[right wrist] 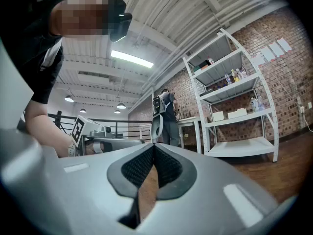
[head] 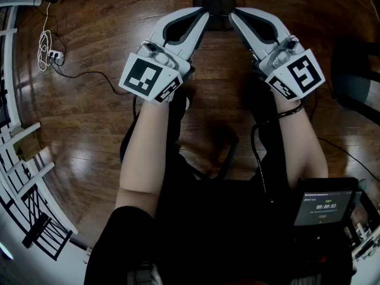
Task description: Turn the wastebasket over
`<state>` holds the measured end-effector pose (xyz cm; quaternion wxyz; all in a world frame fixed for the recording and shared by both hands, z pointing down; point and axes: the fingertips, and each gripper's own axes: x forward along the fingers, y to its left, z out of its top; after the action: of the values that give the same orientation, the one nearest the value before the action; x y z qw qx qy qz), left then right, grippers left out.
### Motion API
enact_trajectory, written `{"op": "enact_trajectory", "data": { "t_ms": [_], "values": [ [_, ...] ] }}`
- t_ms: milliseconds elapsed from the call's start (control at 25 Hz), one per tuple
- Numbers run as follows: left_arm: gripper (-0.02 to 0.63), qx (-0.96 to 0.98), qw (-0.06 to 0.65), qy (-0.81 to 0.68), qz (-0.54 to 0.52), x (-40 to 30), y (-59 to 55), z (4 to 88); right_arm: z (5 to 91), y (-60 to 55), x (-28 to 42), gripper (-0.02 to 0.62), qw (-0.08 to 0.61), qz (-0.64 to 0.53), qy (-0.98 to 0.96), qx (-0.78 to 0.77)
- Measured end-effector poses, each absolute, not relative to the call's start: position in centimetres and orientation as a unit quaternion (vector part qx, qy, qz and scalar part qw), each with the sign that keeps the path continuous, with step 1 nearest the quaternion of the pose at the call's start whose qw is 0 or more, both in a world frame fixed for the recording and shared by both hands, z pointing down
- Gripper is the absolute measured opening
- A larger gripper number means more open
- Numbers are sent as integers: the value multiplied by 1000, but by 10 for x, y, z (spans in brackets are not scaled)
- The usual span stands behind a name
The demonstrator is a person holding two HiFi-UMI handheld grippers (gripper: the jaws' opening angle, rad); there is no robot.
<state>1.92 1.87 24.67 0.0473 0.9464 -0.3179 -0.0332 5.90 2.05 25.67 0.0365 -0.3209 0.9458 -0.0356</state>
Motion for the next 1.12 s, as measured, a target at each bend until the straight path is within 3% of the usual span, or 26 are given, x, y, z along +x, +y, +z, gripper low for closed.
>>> {"op": "enact_trajectory", "data": {
  "t_ms": [1120],
  "values": [
    [2,948,40,-316,-19,39,-92,256,274,-101,77,9,37,-47,939,-340]
  ]
}}
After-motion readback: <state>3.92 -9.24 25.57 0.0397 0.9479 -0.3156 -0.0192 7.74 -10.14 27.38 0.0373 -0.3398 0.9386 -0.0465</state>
